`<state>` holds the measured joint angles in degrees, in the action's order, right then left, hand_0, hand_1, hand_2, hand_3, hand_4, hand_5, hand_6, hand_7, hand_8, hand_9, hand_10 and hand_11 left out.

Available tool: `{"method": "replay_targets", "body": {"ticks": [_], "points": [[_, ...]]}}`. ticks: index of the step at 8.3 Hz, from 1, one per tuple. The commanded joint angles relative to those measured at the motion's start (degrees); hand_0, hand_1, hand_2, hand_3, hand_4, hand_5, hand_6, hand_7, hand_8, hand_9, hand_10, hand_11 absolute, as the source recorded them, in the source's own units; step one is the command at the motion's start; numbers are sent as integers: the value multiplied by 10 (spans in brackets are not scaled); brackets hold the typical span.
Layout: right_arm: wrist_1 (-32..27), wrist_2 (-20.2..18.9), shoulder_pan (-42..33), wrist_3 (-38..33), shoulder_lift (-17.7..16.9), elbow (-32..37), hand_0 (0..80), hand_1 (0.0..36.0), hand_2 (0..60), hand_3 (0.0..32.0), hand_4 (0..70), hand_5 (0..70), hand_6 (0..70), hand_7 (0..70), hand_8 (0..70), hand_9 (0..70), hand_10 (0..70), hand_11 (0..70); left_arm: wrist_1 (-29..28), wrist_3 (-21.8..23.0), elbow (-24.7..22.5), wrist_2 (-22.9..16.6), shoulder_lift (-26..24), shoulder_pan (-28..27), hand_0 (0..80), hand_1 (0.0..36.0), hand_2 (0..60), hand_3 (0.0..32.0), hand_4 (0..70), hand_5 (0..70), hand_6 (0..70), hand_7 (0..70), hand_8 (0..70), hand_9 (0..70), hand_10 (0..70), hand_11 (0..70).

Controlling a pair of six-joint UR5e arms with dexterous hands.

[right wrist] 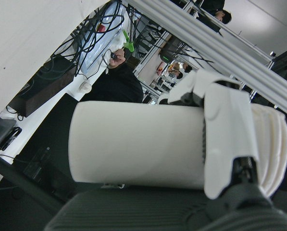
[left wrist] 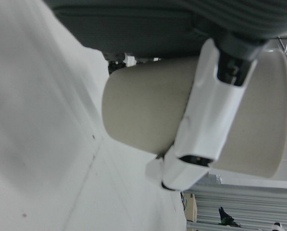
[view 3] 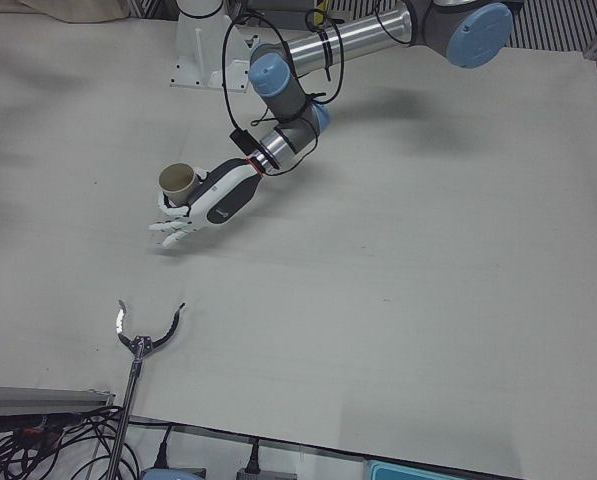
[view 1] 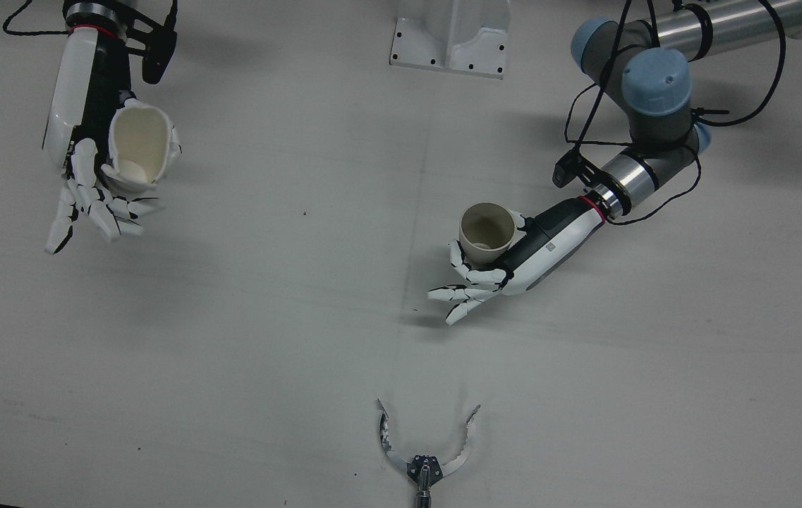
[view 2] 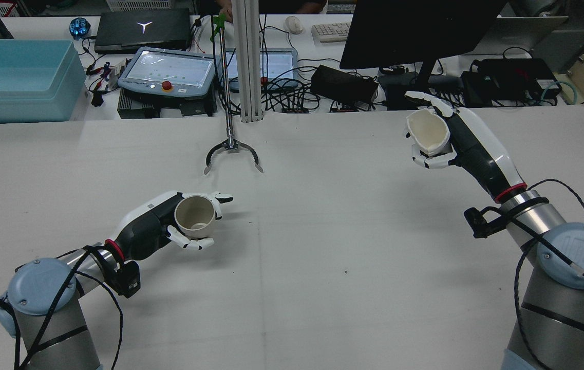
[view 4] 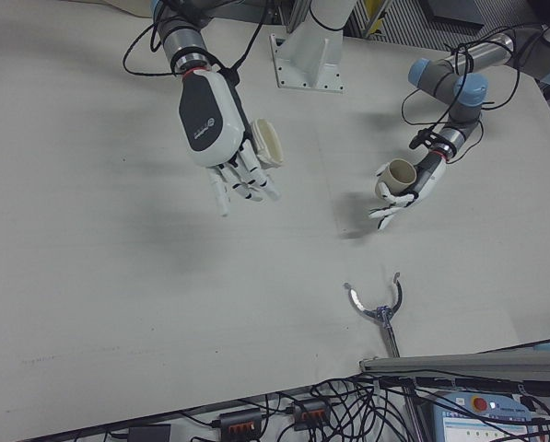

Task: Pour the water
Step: 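Move the cups apart, right hand carrying its cup back toward its start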

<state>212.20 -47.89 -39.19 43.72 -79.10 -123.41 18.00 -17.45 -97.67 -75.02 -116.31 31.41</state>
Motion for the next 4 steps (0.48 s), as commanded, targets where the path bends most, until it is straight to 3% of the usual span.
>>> {"method": "replay_targets", "body": {"ticks": [1, 2, 3, 4], "points": [[-26, 1, -52, -105, -25, 48, 623, 356, 460, 0, 0, 178, 429, 383, 274, 331, 0, 15, -87, 27, -1, 0, 148, 67, 800, 360, 600, 0, 700, 700, 247, 117, 89, 36, 141, 234], [-65, -1, -69, -128, -30, 84, 613, 351, 458, 0, 0, 175, 417, 374, 279, 339, 0, 17, -110, 29, -1, 0, 182, 92, 800, 360, 600, 0, 700, 700, 250, 117, 91, 37, 142, 234], [-107, -4, -74, -163, -32, 130, 598, 349, 505, 0, 0, 176, 424, 385, 313, 387, 3, 36, -126, 33, 1, 0, 200, 100, 800, 360, 600, 0, 700, 700, 252, 119, 93, 39, 141, 234], [-133, -4, -66, -174, -32, 166, 596, 344, 494, 0, 0, 173, 408, 369, 309, 382, 2, 31, -139, 35, 4, 1, 221, 108, 800, 360, 600, 0, 700, 700, 253, 121, 93, 41, 142, 236]]}}
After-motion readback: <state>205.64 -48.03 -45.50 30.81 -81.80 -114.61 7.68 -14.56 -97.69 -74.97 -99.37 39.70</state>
